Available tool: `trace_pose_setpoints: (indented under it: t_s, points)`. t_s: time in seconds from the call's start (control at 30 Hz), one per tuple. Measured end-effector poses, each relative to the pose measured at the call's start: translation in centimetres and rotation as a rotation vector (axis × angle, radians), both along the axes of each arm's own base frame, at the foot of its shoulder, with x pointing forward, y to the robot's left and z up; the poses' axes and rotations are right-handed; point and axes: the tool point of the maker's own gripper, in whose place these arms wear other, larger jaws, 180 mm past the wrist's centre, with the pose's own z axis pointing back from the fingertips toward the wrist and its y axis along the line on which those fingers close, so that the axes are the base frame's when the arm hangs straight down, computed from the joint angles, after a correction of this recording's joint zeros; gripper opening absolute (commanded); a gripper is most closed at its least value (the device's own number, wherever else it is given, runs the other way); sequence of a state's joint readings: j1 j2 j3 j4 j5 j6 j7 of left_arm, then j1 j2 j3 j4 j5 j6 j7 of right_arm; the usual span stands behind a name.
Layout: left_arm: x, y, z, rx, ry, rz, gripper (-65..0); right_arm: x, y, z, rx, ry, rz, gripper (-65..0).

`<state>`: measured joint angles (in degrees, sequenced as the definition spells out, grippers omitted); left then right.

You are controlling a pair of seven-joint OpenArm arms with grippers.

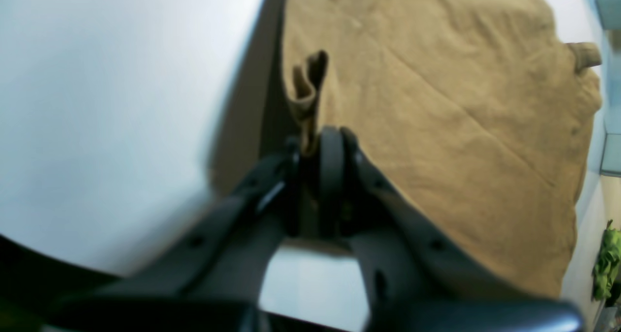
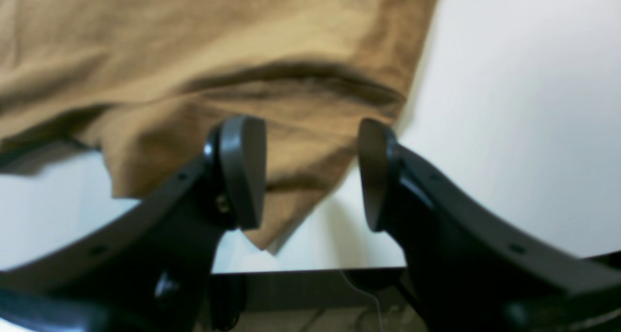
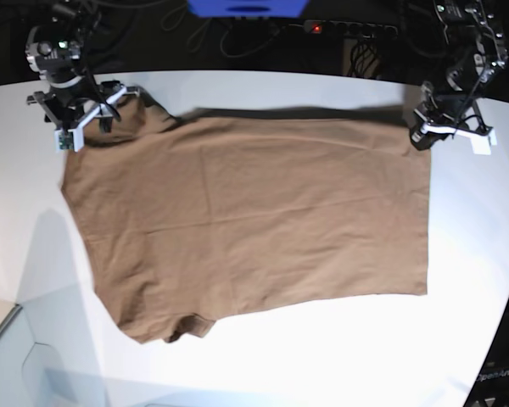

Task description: Layout the t-shirt on the table in an organized manner, then fold the t-shirt properly

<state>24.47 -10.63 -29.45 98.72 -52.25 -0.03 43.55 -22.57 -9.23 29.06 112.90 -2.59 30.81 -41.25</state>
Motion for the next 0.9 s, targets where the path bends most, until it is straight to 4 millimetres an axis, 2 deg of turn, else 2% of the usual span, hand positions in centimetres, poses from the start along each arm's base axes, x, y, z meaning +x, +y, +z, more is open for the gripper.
trace_pose_setpoints:
  t_s: [0.07,0.13,0.23,0.4,0.47,0.57,0.6,0.67,0.7,0.77,0.9]
  points:
    - [-1.0,-0.8,-0.7,-0.027,0.05,-0.034,-45.0,0.0,0.1,-0.1,0.002,0.003,0.003,-33.9]
    - [-2.4,-1.7,-1.5,-0.057,0.116,-0.074,-39.1,-0.1,0.1,-0.1,0.002,0.004,0.004,-33.9]
    - [-3.3,-1.8,-1.0,-0.069,0.149,-0.098,-41.7,-0.1,0.1,-0.1,0.002,0.003,0.003,-33.9]
    - [-2.4,1.8,2.6,0.011,0.055,-0.018,-46.3,-0.1,0.1,-0.1,0.002,0.003,0.004,-33.9]
    - [-0.6,2.2,4.1,0.018,-0.001,-0.007,-47.2,-0.1,0.1,-0.1,0.002,0.003,0.004,-33.9]
    - [4.6,2.3,7.9,0.0,-0.171,0.003,-47.3,-0.1,0.1,-0.1,0.001,0.004,0.004,-33.9]
    - [6.5,2.4,8.4,-0.021,-0.204,0.01,-47.3,0.0,0.1,-0.1,0.001,0.003,0.004,-33.9]
    - [9.3,2.2,7.0,-0.053,-0.184,0.016,-47.3,0.0,0.2,0.0,0.005,-0.001,0.004,-33.9]
    - [10.3,1.5,5.6,-0.07,-0.147,0.001,-47.4,-0.1,0.1,-0.1,0.001,0.003,0.004,-33.9]
    - [11.4,-0.1,2.7,-0.089,-0.057,-0.037,-47.4,-0.1,0.1,-0.1,0.001,0.003,0.004,-33.9]
    - [12.3,-0.2,-2.4,-0.01,0.116,-0.056,-47.4,-0.1,0.1,-0.1,0.003,0.006,0.004,-34.0]
